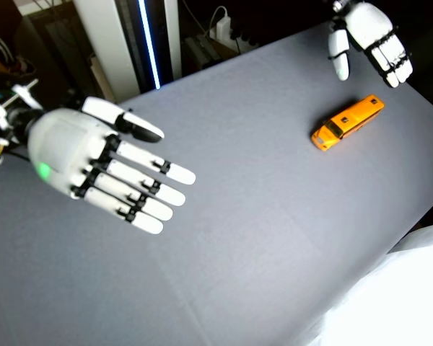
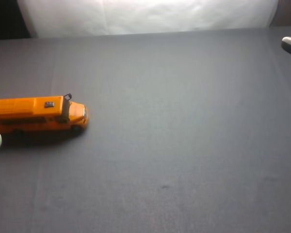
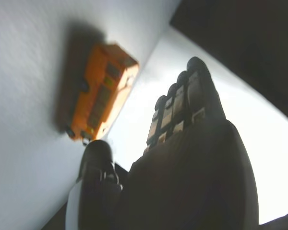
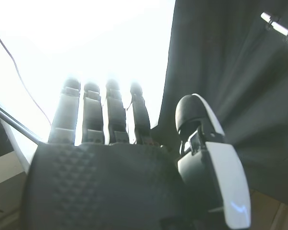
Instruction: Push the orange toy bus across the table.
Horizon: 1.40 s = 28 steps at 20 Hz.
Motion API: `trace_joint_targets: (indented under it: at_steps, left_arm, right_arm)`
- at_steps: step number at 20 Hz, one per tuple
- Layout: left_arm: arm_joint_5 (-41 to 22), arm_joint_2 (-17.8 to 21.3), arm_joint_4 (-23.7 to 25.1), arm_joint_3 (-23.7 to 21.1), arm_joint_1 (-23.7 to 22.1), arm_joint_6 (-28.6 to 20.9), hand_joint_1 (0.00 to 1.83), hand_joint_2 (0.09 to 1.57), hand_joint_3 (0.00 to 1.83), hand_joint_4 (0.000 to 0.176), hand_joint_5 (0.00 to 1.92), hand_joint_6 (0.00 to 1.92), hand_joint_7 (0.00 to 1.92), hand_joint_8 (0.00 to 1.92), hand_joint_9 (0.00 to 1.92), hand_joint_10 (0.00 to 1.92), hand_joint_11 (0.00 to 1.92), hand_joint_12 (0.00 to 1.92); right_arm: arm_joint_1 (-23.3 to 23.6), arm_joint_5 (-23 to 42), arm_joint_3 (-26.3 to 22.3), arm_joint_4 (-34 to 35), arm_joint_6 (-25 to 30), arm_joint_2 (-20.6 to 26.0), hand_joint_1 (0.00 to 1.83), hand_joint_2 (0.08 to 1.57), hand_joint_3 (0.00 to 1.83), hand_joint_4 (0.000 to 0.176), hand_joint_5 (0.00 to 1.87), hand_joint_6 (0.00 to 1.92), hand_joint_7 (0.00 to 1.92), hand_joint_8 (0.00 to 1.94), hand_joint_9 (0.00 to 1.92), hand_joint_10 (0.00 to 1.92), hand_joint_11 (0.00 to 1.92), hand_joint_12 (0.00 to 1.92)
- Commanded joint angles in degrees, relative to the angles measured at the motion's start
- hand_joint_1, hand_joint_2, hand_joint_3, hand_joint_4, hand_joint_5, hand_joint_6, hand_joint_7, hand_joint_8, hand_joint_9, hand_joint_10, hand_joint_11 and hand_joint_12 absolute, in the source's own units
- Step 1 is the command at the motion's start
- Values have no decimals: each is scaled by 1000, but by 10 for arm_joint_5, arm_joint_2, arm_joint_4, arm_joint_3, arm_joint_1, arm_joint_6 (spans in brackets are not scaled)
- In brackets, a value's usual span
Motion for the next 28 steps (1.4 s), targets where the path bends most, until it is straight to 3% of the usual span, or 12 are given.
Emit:
trace_joint_targets:
  at_steps: [1, 6, 13, 17, 28]
  left_arm:
    - [-54, 0, 10, 4, -2, 0, 0, 1288, 0, 0, 0, 0, 0, 0, 1, 0, 46, 19]
    - [-11, -2, -17, 20, -1, 34, 0, 1348, 15, 0, 0, 0, 20, 7, 34, 12, 29, 11]
    - [29, -12, -41, 37, 0, 56, 0, 1365, 8, 0, 28, 9, 49, 11, 38, 4, 47, 16]
    - [40, -19, -37, 43, -1, 56, 0, 1343, 0, 0, 34, 8, 51, 8, 34, 1, 50, 15]
    - [60, -36, -4, 52, -25, 56, 0, 1321, 0, 0, 30, 4, 43, 0, 43, 6, 43, 9]
  right_arm:
    - [4, 70, 3, 6, 6, -1, 226, 1413, 1, 13, 221, 7, 199, 5, 52, 8, 61, 29]
    - [4, 61, 3, 1, 6, -2, 213, 1413, 0, 0, 254, 5, 233, 5, 78, 4, 84, 47]
    - [4, 56, 4, -3, 7, -4, 201, 1415, 2, 0, 245, 0, 227, 0, 82, 3, 87, 58]
    - [4, 56, 5, -3, 7, -5, 248, 1424, 0, 0, 234, 0, 228, 1, 85, 1, 69, 51]
    - [4, 56, 4, -3, 10, -9, 172, 1422, 0, 0, 252, 3, 230, 0, 96, 2, 96, 83]
